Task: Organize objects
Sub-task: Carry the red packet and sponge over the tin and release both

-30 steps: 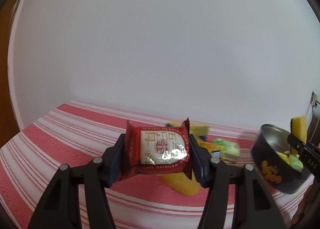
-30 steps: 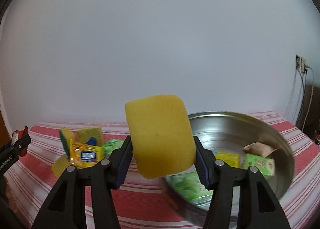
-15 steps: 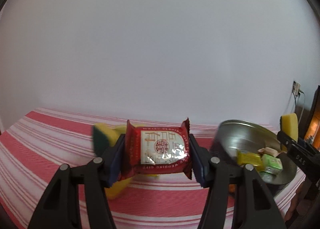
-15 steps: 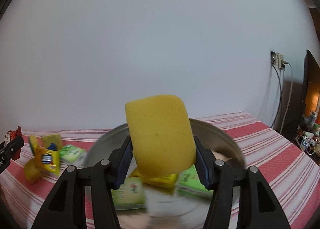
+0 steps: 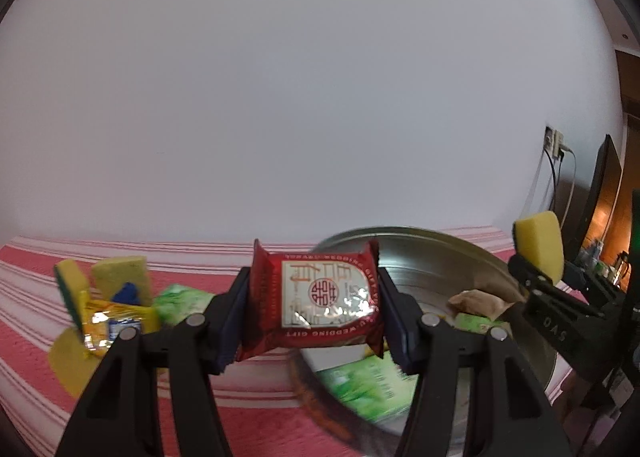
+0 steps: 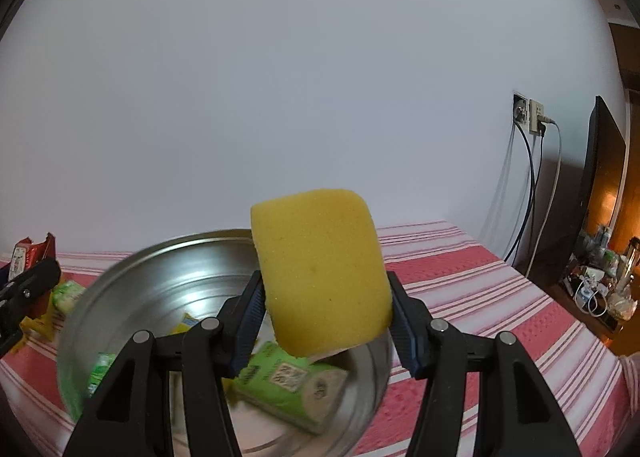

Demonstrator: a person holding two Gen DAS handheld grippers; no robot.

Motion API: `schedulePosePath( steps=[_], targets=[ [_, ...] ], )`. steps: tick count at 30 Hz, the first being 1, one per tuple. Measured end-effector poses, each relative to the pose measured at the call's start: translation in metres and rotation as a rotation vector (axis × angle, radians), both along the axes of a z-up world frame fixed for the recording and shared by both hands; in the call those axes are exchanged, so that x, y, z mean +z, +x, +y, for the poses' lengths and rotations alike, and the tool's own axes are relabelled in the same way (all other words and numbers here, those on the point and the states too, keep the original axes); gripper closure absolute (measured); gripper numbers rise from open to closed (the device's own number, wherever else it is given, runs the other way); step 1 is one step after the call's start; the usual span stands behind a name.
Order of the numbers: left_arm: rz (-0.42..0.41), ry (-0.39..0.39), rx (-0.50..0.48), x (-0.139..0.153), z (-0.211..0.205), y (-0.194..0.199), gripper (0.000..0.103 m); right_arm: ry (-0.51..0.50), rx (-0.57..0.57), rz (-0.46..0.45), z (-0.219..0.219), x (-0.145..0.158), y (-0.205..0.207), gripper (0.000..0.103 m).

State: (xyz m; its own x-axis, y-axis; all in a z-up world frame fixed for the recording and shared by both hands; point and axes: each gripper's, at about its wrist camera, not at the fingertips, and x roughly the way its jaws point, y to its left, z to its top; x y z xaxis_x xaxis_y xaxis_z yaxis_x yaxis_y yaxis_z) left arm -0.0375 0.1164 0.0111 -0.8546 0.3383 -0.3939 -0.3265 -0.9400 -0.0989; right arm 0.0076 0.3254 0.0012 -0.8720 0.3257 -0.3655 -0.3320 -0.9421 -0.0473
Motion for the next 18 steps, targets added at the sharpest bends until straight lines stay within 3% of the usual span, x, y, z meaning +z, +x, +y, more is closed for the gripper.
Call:
schedulePosePath(
  steps=[8,18],
  targets=[
    [-0.056,-0.044,-0.004,-0.006,0.022,-0.008,0.044,0.011,-0.009,-0.049,0.013,-0.004,-0.011,0.044],
    [-0.068,-0.091,-0.013,-0.015,0.04,-0.009,0.044,0.016,0.028,-0.088,0.009,-0.009,-0.016,0.044]
  ],
)
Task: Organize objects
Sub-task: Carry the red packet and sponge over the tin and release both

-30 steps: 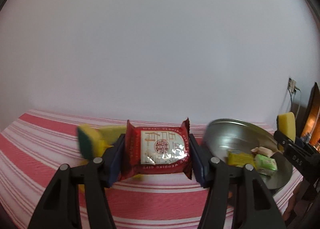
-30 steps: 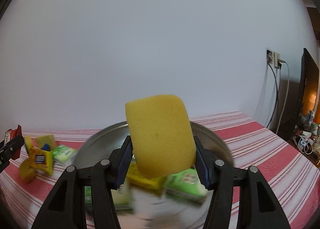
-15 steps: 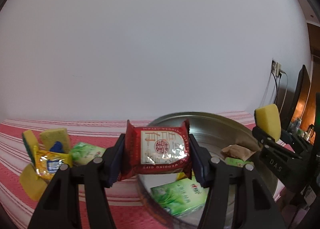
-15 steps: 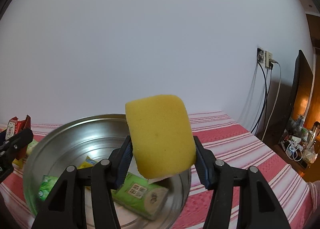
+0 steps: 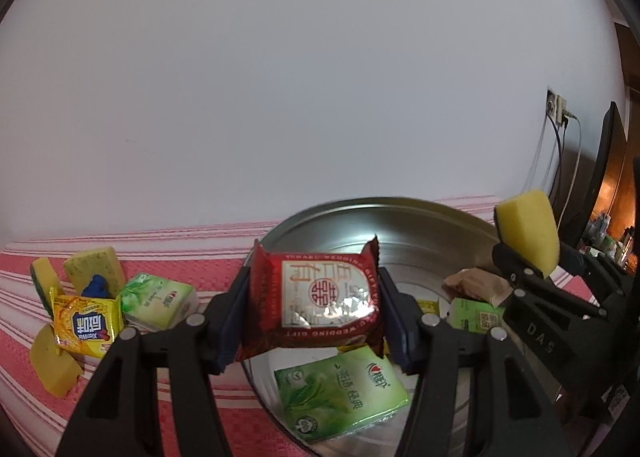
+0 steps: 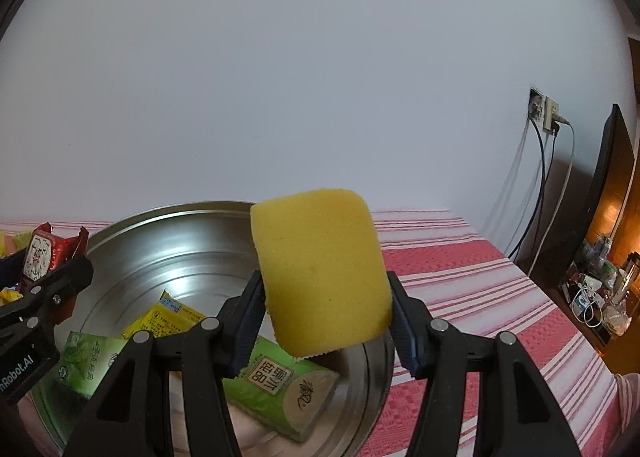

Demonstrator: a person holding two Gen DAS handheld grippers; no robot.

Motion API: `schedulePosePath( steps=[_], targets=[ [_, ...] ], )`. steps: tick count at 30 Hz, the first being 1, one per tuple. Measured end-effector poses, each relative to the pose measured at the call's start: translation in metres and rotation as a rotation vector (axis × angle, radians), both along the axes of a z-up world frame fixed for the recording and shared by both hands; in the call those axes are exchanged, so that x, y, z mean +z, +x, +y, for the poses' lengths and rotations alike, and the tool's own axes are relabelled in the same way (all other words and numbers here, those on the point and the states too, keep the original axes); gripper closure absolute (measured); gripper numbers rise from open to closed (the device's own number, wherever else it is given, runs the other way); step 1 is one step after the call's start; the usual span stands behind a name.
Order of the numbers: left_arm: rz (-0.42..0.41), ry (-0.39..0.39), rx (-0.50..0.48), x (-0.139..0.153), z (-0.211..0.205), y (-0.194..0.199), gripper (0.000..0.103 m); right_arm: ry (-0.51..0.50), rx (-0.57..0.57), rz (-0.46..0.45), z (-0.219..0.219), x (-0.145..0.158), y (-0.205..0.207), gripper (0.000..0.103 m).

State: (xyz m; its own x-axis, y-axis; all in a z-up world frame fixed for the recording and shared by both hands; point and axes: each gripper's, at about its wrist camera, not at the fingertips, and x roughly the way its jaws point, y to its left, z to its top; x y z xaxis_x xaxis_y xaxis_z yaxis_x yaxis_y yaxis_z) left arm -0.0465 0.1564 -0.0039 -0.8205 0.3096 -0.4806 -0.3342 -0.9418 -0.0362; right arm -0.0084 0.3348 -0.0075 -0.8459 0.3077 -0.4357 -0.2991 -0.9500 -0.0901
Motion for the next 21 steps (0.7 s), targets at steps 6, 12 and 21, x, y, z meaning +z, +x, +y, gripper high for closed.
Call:
schedulePosePath(
  steps=[6,12,21],
  targets=[
    [-0.02,-0.03,0.004,-0.004,0.013,-0.008,0.044,-0.037,0.003,-0.003,0.003,0.002,0.0,0.044],
    [-0.019,-0.044,0.004,-0.005,0.017,-0.007,0.044,-0.045,0.023,-0.004,-0.003,0.001,0.001,0.044],
    [-0.021,-0.037,0.003,-0.004,0.021,-0.007,0.036,-0.106,0.048,-0.003,-0.002,0.001,-0.001,0.023]
  ],
)
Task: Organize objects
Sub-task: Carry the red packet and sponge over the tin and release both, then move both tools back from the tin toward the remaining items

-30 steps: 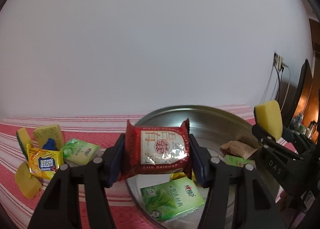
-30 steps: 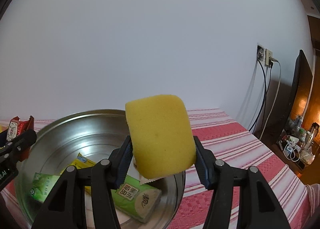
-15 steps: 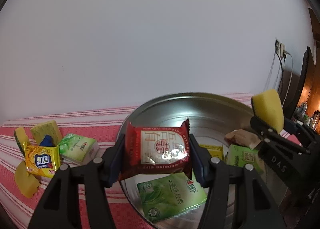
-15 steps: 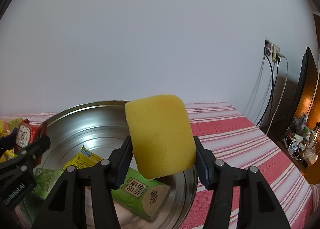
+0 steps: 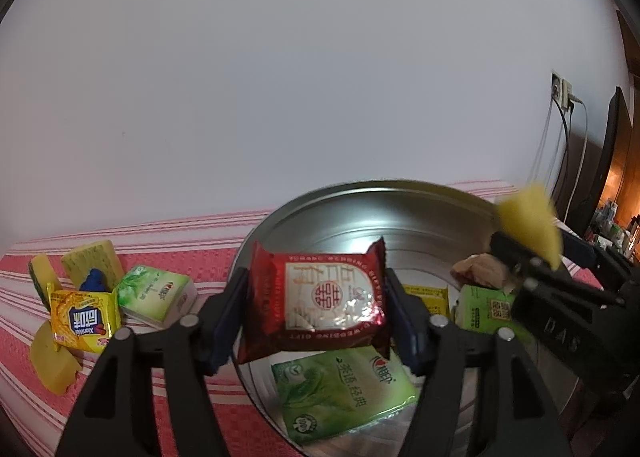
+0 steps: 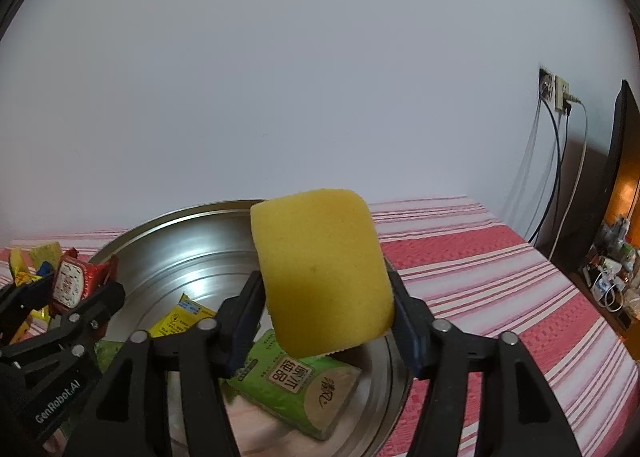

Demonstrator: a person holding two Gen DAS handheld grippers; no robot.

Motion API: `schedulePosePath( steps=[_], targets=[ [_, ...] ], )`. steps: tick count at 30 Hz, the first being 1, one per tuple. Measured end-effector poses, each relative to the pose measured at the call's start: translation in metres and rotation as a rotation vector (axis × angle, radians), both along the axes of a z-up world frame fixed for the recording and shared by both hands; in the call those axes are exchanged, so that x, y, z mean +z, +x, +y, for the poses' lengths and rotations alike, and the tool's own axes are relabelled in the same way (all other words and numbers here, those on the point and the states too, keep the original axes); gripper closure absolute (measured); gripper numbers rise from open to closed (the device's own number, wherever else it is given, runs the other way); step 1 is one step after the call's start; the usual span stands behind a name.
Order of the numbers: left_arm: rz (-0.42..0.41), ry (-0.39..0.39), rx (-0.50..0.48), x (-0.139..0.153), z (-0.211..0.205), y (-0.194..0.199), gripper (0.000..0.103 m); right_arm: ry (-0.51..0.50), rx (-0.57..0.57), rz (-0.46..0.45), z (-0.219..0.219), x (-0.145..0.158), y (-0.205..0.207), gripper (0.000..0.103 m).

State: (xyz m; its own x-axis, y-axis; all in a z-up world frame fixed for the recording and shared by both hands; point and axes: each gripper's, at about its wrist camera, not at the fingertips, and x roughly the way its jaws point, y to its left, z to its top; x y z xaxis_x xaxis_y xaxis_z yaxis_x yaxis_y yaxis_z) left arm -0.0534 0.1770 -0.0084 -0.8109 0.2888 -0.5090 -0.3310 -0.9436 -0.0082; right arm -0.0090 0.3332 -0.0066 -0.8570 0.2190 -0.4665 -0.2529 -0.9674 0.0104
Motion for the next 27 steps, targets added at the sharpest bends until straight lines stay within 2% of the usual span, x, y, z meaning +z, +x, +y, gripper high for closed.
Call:
schedulePosePath(
  steps=[3,4,5,11,18,23,27],
  targets=[
    [0.001,0.012,0.0,0.003,-0.005,0.002,0.02,-0.003,-0.004,0.037,-0.002,0.003,0.006,0.021],
    [0.009,0.018,0.003,0.004,-0.006,0.004,0.01,-0.008,0.001,0.05,-0.003,0.004,0.008,0.021],
    [0.027,0.022,0.012,0.007,-0.009,0.008,0.005,-0.01,0.005,0.056,-0.003,0.004,0.008,0.021],
    [0.108,0.007,0.048,0.016,-0.021,0.018,0.0,-0.001,-0.01,0.088,-0.005,0.006,0.013,0.021],
    [0.133,-0.015,0.106,0.008,-0.039,0.027,0.0,-0.025,-0.095,0.161,0.003,0.011,0.024,0.022],
    [0.167,-0.031,0.134,0.004,-0.057,0.03,0.0,0.028,-0.171,0.216,-0.001,0.013,0.035,0.022],
    [0.188,-0.035,0.154,0.003,-0.069,0.028,0.0,0.068,-0.198,0.207,-0.012,0.013,0.038,0.022]
  ],
)
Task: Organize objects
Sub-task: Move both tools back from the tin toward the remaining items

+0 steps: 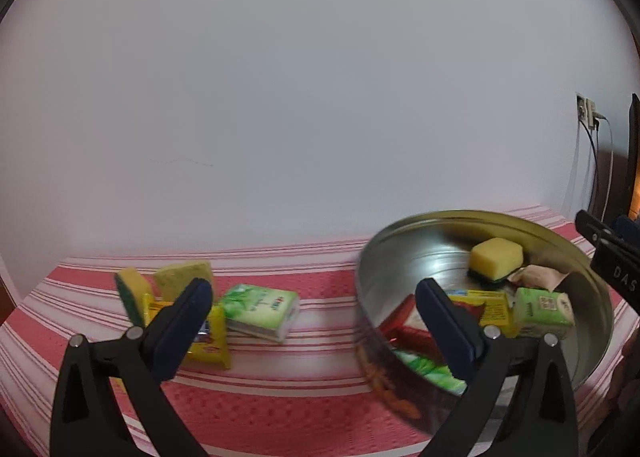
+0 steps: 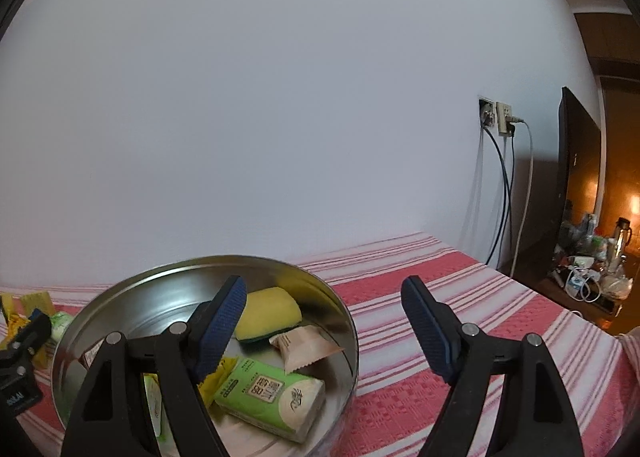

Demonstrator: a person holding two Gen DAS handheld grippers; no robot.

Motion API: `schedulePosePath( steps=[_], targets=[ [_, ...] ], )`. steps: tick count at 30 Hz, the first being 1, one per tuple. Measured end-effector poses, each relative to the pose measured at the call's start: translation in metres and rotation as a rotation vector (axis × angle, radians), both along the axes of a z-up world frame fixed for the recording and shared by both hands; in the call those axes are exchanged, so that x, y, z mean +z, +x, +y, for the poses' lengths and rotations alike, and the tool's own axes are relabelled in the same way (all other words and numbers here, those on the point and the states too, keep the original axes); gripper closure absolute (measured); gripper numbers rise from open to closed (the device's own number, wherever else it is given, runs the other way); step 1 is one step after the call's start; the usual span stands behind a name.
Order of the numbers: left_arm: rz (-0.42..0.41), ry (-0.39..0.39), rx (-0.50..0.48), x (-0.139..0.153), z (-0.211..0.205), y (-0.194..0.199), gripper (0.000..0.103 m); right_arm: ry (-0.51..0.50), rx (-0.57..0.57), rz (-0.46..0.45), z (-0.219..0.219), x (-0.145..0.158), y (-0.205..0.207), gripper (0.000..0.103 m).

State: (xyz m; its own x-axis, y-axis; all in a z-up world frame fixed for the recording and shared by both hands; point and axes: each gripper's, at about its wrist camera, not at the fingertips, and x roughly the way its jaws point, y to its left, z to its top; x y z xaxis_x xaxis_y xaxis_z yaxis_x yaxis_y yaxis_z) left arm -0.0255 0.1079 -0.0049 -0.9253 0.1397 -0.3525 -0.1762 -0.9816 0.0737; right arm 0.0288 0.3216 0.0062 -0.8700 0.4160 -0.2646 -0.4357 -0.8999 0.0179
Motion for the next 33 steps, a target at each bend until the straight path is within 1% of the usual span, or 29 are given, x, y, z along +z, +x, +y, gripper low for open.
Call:
schedulePosePath(
  steps=[4,7,12,15,20,22,26,29,33],
  targets=[
    [0.0,0.002,0.014,0.0,-0.011,0.001,0.0,0.014,-0.01,0.004,-0.01,0.0,0.005,0.022],
    [-0.015,0.019,0.011,0.0,-0.024,0.001,0.0,0.019,-0.026,0.008,-0.016,-0.002,0.009,0.022],
    [-0.013,0.021,0.017,0.002,-0.042,0.005,0.0,-0.022,-0.038,0.011,-0.022,-0.003,0.02,0.022],
    [-0.026,0.032,0.009,0.001,-0.055,0.004,0.0,-0.018,-0.039,0.012,-0.032,-0.004,0.022,0.022],
    [-0.041,0.043,0.02,-0.001,-0.075,0.003,0.0,0.009,-0.012,0.001,-0.054,-0.004,0.021,0.022],
    [-0.053,0.059,0.025,-0.002,-0.085,0.001,0.0,0.015,-0.004,-0.002,-0.062,-0.004,0.019,0.022],
    [-0.069,0.072,0.032,-0.004,-0.099,-0.003,0.0,-0.016,-0.011,0.005,-0.072,-0.005,0.013,0.022],
    [-0.073,0.075,0.036,-0.005,-0.111,-0.006,0.0,-0.057,0.015,0.001,-0.082,-0.006,0.006,0.021],
    [-0.099,0.096,0.039,-0.008,-0.13,-0.013,0.0,-0.037,0.059,-0.004,-0.107,-0.006,-0.002,0.021]
  ],
)
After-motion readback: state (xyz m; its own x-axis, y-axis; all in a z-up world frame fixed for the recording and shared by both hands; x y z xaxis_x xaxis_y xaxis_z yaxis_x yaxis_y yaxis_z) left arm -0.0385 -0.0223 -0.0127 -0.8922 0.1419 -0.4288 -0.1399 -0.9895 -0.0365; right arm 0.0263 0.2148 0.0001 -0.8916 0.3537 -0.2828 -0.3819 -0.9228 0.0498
